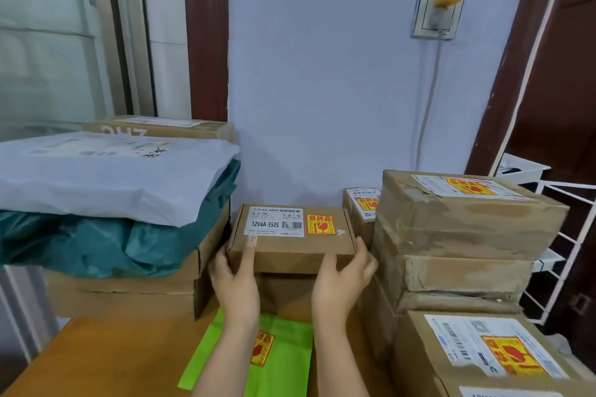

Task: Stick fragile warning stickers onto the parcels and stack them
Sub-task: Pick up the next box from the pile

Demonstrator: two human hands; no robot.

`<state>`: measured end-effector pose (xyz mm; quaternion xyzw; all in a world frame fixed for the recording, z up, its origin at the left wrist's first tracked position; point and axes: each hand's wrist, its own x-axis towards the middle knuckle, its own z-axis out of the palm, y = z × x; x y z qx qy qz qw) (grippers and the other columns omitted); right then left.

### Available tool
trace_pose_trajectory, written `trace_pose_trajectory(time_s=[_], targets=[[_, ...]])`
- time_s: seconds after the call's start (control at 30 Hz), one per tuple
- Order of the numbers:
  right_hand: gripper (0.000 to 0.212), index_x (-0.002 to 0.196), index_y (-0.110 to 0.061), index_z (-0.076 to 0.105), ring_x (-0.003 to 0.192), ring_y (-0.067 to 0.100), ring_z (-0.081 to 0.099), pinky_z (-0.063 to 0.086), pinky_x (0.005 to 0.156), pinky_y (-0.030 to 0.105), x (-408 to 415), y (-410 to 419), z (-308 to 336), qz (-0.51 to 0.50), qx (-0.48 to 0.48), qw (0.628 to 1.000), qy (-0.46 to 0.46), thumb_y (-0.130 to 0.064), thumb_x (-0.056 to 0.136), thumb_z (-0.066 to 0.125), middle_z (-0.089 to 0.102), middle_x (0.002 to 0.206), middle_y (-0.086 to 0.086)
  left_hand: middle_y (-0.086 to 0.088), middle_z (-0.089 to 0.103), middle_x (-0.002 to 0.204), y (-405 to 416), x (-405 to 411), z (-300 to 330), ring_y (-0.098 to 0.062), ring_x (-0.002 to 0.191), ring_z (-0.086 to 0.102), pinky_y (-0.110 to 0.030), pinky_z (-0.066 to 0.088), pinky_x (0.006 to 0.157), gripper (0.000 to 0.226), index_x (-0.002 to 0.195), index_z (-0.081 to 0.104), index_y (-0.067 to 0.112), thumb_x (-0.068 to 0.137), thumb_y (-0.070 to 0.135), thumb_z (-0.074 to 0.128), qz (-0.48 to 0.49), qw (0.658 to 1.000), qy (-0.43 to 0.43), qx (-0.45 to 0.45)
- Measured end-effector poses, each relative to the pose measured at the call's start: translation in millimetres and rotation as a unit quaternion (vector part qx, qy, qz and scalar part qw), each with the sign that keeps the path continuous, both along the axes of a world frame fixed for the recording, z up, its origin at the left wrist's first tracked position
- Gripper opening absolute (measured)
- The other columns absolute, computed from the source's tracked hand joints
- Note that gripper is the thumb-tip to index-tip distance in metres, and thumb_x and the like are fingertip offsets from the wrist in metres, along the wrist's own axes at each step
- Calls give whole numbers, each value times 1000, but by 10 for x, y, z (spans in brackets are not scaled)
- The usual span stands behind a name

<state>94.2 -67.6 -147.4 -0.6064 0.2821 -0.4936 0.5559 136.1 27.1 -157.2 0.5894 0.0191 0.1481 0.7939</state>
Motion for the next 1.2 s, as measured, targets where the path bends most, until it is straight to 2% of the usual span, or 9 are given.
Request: trace_pose_trajectory(time_s=[0.13, 0.27, 0.33, 0.5, 0.63, 0.8, 0.97, 1.1, 1.2], targets=[[53, 138, -10, 44, 130, 21, 35, 30, 97, 24, 151, -53, -68, 1, -22, 1000, -12, -1, 87, 55, 37, 140, 3, 6, 50, 122, -56, 217, -69, -13, 116, 45, -28, 32, 101, 47, 131, 52, 20, 89, 37, 61, 2, 1000, 1, 11], [59, 135, -15, 46, 126, 15, 37, 36, 104, 37, 266, -99, -195, -2, -54, 998, -25, -21, 76, 47, 40, 136, -4, 4, 50, 132, -92, 423, -144, -21, 128, 43, -36, 33, 107, 54, 134, 49, 22, 87, 45, 60, 10, 999, 16, 29], [65, 138, -17, 43, 126, 7, 34, 31, 108, 33, 350, -145, -254, 8, -66, 998, -16, -22, 73, 46, 38, 134, -12, 9, 51, 124, -149, 547, -169, -19, 125, 45, -34, 34, 105, 50, 131, 51, 24, 87, 46, 59, 13, 999, 12, 41], [69, 147, -22, 29, 136, 6, 26, 21, 108, 21, 453, -277, -290, 41, -79, 996, -5, -3, 87, 57, 29, 140, -15, 10, 58, 120, -278, 613, -195, -14, 115, 51, -35, 39, 102, 43, 122, 56, 30, 85, 50, 59, 24, 998, -1, 65], [72, 148, -28, 26, 133, 16, 40, 32, 104, 25, 520, -317, -414, 51, -56, 997, -1, -15, 83, 55, 36, 148, -3, 8, 55, 114, -292, 625, -233, -12, 107, 50, -25, 36, 91, 40, 125, 53, 27, 87, 38, 62, 31, 997, -6, 75], [83, 150, -31, 17, 137, 16, 34, 30, 113, 35, 552, -277, -501, 70, -40, 997, 3, 3, 84, 56, 31, 153, -3, 13, 46, 122, -274, 593, -201, -8, 114, 47, -23, 33, 98, 59, 140, 36, 21, 88, 29, 63, 13, 999, -6, 41], [68, 139, -6, 39, 129, 25, 25, 18, 104, 29, 597, -122, -472, -72, -67, 995, 1, 4, 74, 57, 30, 145, 12, 4, 46, 130, -278, 583, -254, -14, 123, 43, -36, 37, 104, 60, 137, 34, 20, 86, 30, 64, 34, 995, -21, 86], [60, 121, -5, 55, 111, 30, 33, 24, 99, 41, 649, -95, -532, -109, -111, 988, 8, -10, 61, 49, 38, 133, 9, -2, 47, 121, -270, 580, -281, -20, 118, 42, -37, 37, 98, 48, 128, 44, 16, 85, 25, 64, 74, 989, -39, 125], [61, 123, -4, 55, 111, 26, 33, 25, 96, 40, 671, -108, -555, -112, -128, 985, 14, -10, 62, 48, 37, 136, 8, 1, 48, 117, -271, 601, -303, -21, 115, 45, -44, 40, 100, 40, 123, 48, 16, 86, 25, 62, 72, 988, -43, 130]])
